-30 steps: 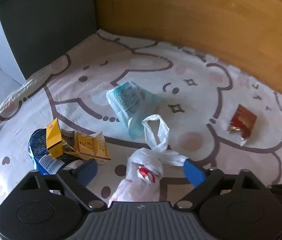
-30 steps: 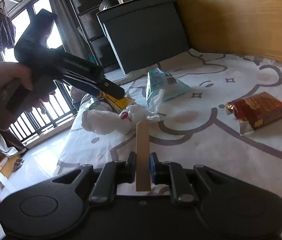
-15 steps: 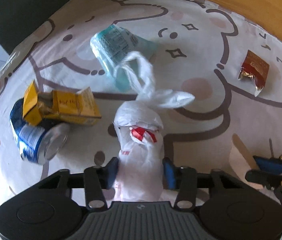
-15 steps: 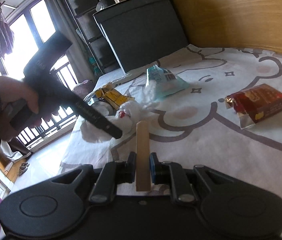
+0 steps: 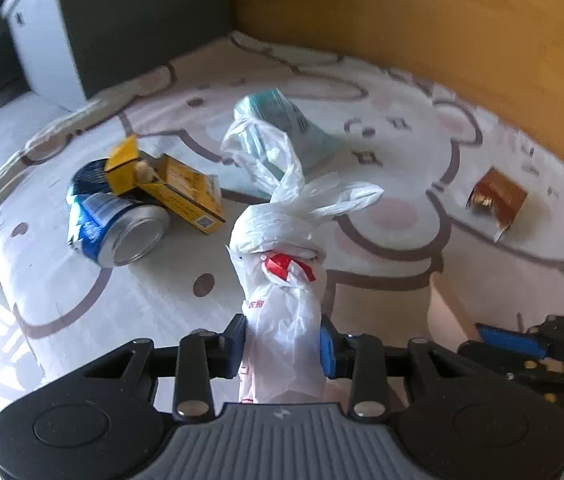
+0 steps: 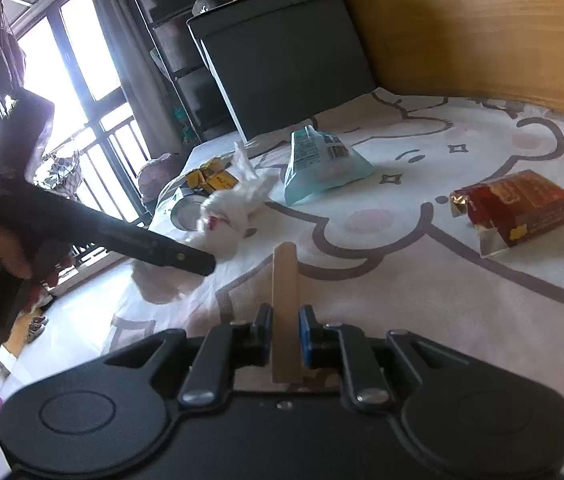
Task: Collect trash
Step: 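Carry the white bag and wooden stick with both tools over the wastebasket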
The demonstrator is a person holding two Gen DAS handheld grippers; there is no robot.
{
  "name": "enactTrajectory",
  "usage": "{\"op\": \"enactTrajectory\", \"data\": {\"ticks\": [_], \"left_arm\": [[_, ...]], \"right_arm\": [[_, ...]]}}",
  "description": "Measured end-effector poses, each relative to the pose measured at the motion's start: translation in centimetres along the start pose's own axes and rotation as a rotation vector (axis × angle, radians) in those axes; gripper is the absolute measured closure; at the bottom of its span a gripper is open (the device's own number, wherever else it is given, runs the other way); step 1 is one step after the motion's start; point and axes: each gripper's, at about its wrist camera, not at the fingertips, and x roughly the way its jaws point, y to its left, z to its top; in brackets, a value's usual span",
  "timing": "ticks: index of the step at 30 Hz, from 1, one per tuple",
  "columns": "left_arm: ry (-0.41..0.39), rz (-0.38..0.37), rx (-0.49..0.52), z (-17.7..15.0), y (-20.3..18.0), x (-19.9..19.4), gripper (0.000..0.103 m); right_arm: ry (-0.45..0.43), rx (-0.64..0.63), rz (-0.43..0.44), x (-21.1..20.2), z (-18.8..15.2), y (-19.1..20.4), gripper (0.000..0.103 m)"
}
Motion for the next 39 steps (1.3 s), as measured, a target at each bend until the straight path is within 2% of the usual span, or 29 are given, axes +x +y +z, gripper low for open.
{"op": "enactTrajectory", "data": {"ticks": [4,15,32,39], "left_arm": [[-0.058,0.011,-0.035,-1.2,-0.1,-1.6,0.065],[-0.146,0.042,-0.098,-4.7,-0.9,-5.7,0.065],[-0.259,0.108,-0.188,-8.9,1.3,-13.4,0.065],[-0.272,0.151,-0.227,-11.0,3.1,-15.8,0.065]], "right_arm": [[0.001,-0.016,-0.033,0.1,0.2,0.3,0.088],[-0.004,-0.031,-0.085,-2.0,1.8,2.1,0.088],[0.011,-0.161,-0.110,-4.5,3.9,9.7,0.088],[0.021,-0.180,-0.110,-4.3,3.7,12.8,0.088]]}}
